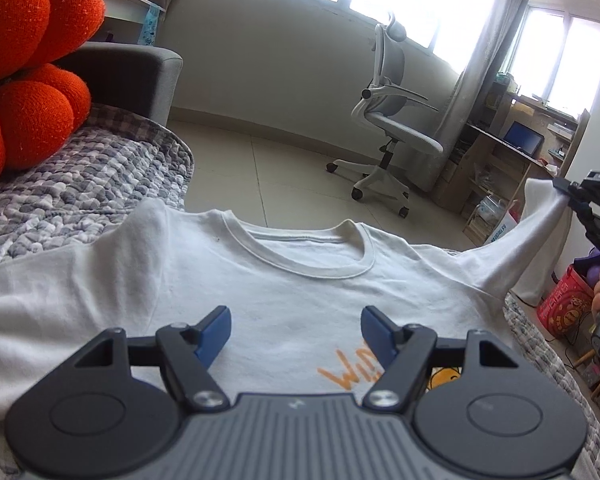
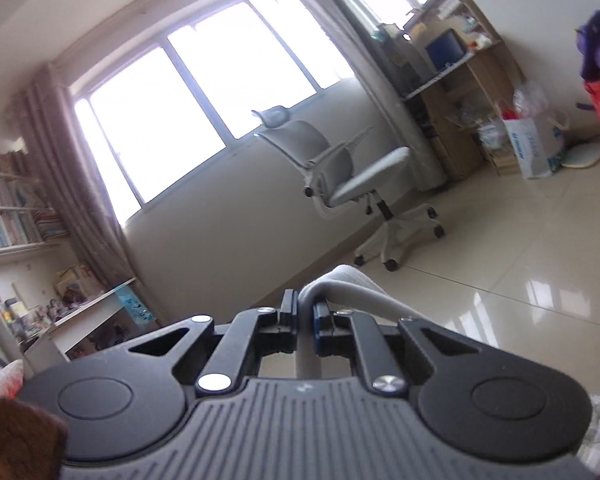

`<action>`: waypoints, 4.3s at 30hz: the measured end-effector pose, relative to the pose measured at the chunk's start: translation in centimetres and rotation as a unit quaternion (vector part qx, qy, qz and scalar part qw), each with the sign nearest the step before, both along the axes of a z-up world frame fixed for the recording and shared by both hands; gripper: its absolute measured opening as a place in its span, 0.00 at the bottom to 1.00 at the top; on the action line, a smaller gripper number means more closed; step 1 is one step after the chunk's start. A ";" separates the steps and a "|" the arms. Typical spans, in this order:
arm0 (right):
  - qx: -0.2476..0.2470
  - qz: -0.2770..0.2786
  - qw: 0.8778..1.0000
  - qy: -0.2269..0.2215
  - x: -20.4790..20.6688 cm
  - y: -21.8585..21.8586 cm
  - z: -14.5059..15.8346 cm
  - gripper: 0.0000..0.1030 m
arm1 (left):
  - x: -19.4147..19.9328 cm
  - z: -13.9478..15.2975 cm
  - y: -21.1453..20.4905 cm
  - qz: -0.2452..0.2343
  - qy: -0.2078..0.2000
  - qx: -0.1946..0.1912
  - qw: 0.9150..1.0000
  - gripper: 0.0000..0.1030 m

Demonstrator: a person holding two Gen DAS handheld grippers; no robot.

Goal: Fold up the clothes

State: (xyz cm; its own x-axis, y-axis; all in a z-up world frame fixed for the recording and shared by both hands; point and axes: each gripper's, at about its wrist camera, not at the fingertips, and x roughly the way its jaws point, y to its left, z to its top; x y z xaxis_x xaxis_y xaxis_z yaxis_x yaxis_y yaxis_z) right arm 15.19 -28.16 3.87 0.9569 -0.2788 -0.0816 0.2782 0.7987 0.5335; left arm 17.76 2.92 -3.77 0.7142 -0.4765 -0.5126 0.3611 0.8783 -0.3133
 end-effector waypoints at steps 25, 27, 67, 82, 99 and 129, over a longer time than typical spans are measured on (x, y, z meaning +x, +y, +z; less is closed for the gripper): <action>-0.090 0.325 0.934 0.116 3.5 12.4 -6.2 0.10 | 0.5 -0.1 1.7 0.022 -0.002 -0.013 1.000 0.54; -0.080 0.350 0.922 0.147 4.0 12.4 -7.2 0.11 | 0.5 -0.1 1.6 0.023 -0.002 -0.010 1.000 0.54; 0.272 0.181 0.938 0.115 2.3 -1.9 -8.5 0.50 | 5.3 2.5 -17.7 -0.060 -0.028 0.199 0.978 0.47; 0.261 0.207 0.936 0.118 2.6 -1.5 -8.5 0.50 | 3.6 4.4 -11.2 0.084 -0.034 0.076 0.993 0.07; 0.212 0.208 0.945 0.139 3.1 -0.5 -8.6 0.50 | -0.9 1.6 -0.5 0.209 0.013 0.032 0.977 0.09; 0.091 0.250 0.936 0.229 7.2 -1.6 -6.7 0.49 | -0.2 0.0 9.7 0.194 0.043 -0.084 0.976 0.30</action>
